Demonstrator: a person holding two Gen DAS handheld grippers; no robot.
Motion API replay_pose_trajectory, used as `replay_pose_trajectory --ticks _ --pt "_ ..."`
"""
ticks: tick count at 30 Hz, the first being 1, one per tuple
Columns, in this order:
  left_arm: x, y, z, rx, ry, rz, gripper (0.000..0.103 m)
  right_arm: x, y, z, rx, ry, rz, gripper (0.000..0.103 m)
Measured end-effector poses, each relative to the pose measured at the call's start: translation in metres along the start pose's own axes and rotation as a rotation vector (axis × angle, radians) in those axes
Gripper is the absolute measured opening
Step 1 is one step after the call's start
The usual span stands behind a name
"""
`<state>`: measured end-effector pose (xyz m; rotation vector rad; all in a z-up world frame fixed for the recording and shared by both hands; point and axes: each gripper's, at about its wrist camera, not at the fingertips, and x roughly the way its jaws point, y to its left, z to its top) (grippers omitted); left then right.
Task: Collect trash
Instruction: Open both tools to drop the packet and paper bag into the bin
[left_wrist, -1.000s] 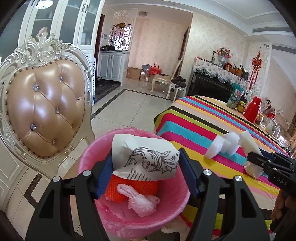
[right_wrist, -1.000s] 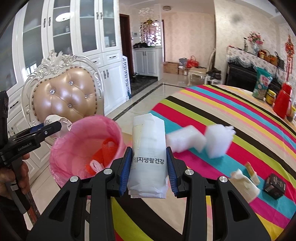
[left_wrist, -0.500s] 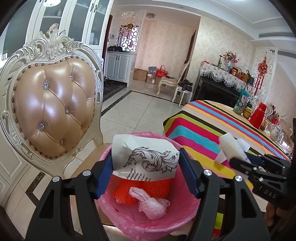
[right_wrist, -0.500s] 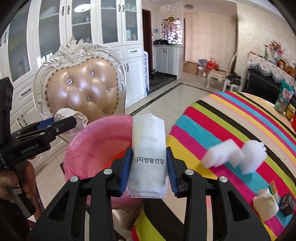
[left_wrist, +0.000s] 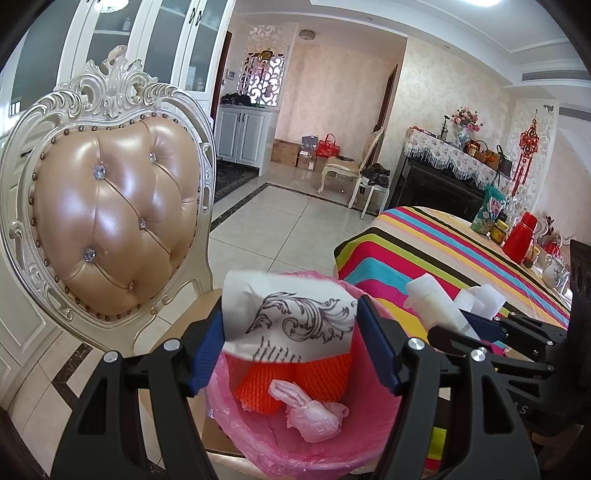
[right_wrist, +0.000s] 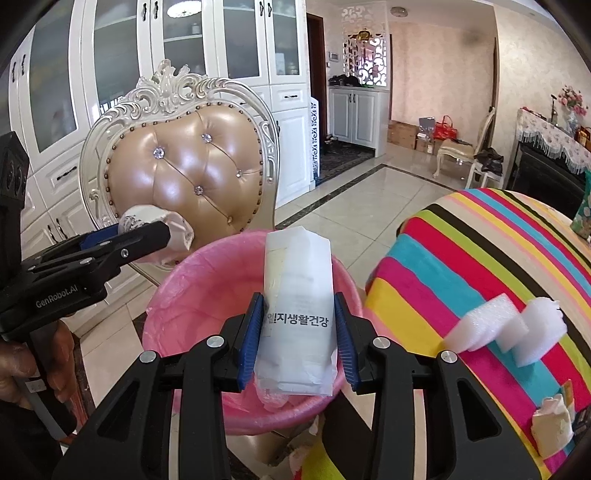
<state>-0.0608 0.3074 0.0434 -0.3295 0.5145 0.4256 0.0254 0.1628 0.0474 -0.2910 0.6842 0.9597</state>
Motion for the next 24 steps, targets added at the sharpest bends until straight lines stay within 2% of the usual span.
replay_pose_trajectory --ticks 2,3,5,8,10,12,18,24 --pt "0.001 0.001 0.001 -0.006 -0.002 0.000 0.079 0.003 0.000 0.000 -0.001 0.006 0.002 0.040" --pt "0.001 0.002 0.001 -0.010 -0.004 -0.002 0.082 0.003 -0.001 0.000 -0.001 0.009 0.001 0.040" --pt "0.000 0.002 0.002 -0.018 -0.007 0.001 0.084 0.005 -0.001 -0.001 0.000 0.012 -0.002 0.041" --pt "0.001 0.004 0.003 -0.037 -0.006 0.019 0.089 0.004 -0.003 -0.002 0.001 0.011 -0.008 0.049" --pt "0.001 0.004 0.003 -0.048 -0.007 0.019 0.090 0.003 -0.005 -0.003 0.006 0.012 -0.011 0.049" --pt "0.000 0.005 0.003 -0.059 -0.025 0.020 0.098 0.003 -0.008 -0.004 0.013 0.011 -0.014 0.049" --pt "-0.001 0.000 0.002 -0.040 -0.032 0.048 0.098 -0.007 -0.021 -0.007 0.041 -0.001 -0.034 0.049" --pt "0.003 -0.019 -0.001 0.005 -0.018 0.011 0.097 -0.025 -0.043 -0.016 0.075 -0.023 -0.076 0.050"
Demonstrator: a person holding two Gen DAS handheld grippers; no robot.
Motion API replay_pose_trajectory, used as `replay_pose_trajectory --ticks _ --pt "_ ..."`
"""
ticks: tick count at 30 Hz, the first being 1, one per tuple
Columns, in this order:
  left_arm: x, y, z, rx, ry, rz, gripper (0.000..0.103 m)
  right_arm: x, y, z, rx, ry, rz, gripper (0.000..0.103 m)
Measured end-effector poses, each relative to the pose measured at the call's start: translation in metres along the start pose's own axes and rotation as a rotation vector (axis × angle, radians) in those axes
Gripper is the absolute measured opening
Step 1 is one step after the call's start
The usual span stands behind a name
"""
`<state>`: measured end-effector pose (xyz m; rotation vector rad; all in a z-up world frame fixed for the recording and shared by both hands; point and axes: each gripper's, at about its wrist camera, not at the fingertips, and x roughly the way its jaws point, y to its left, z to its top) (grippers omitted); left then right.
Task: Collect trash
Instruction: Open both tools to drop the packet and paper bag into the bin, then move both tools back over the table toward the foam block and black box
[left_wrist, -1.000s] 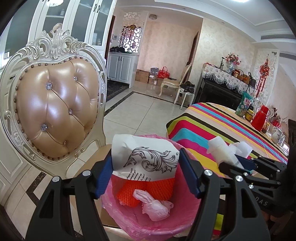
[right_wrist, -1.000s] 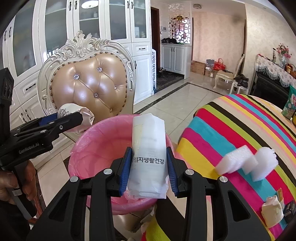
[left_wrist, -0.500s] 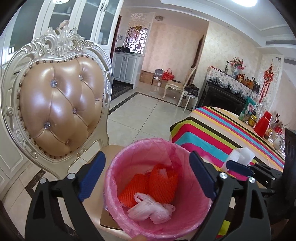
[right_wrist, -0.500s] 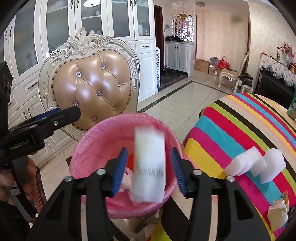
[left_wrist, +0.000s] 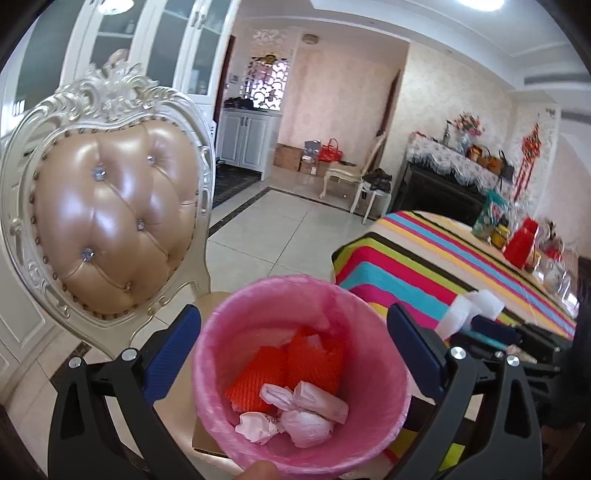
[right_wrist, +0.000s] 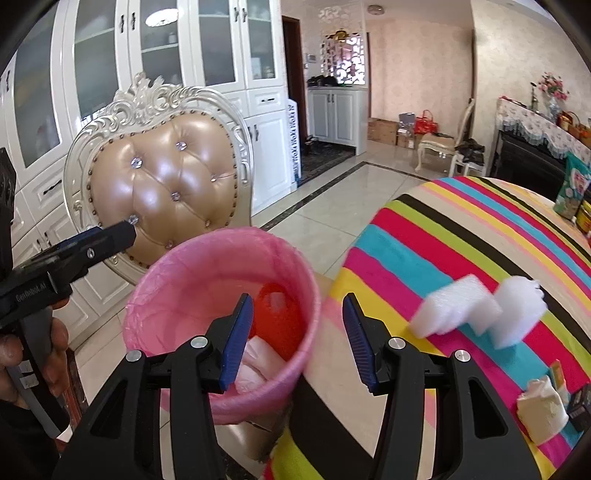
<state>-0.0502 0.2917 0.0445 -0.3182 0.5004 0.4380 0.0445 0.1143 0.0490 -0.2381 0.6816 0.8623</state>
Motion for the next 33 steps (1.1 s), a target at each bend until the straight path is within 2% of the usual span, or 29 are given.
replay_pose_trajectory --ticks 4,12,20,33 --pt "0.006 -0.022 -0.002 0.041 0.012 -0.033 0.089 -0.012 -0.020 -0.008 0.027 -0.007 -0.035 0.051" --pt "0.014 -0.062 -0.008 0.045 0.036 -0.159 0.089 -0.042 -0.075 -0.030 0.097 -0.022 -0.125 0.052" --pt "0.024 -0.104 -0.013 0.077 0.061 -0.207 0.089 -0.071 -0.131 -0.050 0.165 -0.039 -0.216 0.056" --pt "0.038 -0.165 -0.024 0.150 0.087 -0.259 0.089 -0.099 -0.203 -0.071 0.270 -0.071 -0.356 0.071"
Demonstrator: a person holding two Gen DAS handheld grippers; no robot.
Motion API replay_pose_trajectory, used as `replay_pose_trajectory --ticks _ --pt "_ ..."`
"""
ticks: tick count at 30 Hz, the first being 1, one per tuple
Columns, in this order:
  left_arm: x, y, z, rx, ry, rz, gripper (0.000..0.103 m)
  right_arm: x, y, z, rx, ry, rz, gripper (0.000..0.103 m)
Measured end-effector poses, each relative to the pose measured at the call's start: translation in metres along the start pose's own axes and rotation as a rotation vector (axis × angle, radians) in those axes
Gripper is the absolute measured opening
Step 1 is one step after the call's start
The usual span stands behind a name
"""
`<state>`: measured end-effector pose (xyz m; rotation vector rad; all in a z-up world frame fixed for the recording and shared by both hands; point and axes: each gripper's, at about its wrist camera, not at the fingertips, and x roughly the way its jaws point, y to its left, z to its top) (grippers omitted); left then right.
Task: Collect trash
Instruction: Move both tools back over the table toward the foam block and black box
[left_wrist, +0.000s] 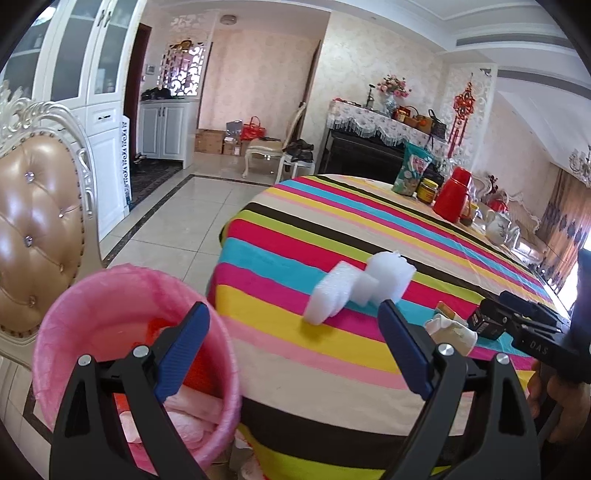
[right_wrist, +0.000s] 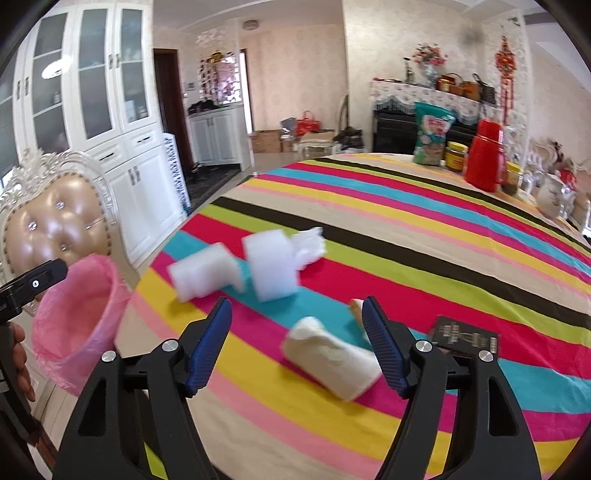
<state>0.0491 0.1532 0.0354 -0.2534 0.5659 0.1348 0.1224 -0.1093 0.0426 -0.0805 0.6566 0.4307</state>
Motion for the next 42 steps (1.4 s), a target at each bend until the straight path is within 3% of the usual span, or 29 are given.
replay_pose_trajectory --ticks 14,23,42 --pt "0.046 -0.031 0.006 0.048 0.039 -0.034 0.089 0.010 -0.059 -0.007 0.083 0.000 -0.113 0.078" --pt "0.085 -0.038 0.011 0.058 0.066 -0.052 0.089 0.023 -0.099 -0.016 0.151 0.050 -0.193 0.079" --pt "0.177 -0.053 0.018 0.132 0.157 -0.077 0.089 0.057 -0.134 -0.033 0.202 0.160 -0.288 0.082"
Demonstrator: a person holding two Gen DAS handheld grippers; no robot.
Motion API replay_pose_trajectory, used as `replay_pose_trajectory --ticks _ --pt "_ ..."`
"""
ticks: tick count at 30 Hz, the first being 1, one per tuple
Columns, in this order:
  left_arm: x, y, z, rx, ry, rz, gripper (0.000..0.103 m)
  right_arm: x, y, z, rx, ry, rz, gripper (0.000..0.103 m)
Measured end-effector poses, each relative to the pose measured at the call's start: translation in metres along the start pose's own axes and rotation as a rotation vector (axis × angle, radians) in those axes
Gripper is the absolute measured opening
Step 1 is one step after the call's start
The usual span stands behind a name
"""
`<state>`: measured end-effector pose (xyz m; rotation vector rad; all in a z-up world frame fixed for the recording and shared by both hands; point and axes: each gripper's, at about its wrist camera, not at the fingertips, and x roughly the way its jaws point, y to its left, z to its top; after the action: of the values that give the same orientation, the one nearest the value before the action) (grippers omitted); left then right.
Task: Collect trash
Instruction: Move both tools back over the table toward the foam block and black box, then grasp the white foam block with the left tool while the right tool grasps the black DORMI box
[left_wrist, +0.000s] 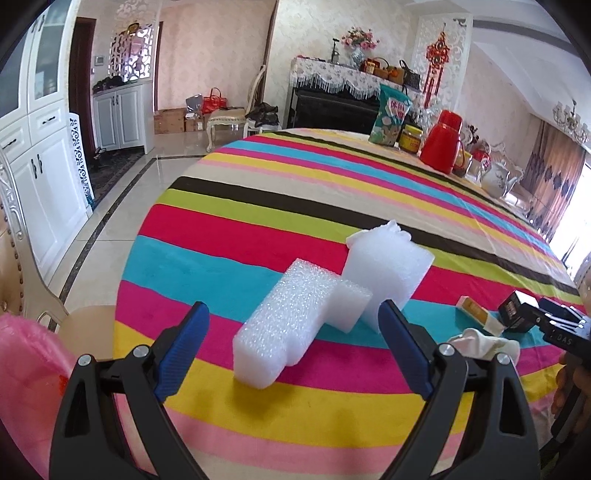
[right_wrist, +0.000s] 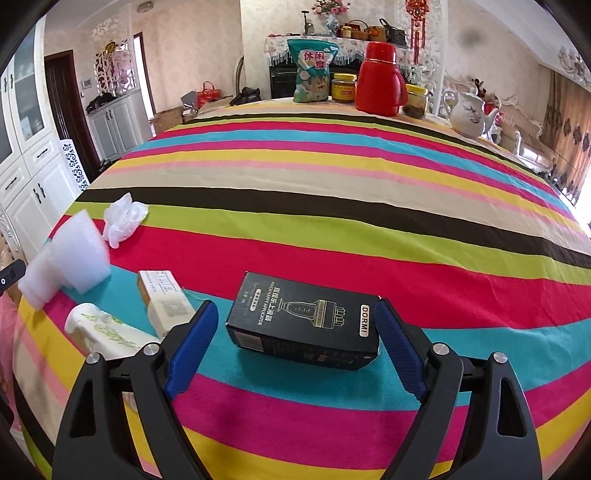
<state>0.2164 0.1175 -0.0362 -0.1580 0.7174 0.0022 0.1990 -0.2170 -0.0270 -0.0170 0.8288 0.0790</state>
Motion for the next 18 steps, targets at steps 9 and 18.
replay_pose_trajectory --ticks 9,18 --pt "0.023 -0.001 0.003 0.027 0.044 0.005 0.089 0.001 -0.004 0.001 0.006 -0.001 -0.026 0.083" --pt "0.033 -0.008 -0.001 0.050 0.086 -0.007 0.079 -0.001 0.001 0.001 -0.014 0.010 -0.018 0.084"
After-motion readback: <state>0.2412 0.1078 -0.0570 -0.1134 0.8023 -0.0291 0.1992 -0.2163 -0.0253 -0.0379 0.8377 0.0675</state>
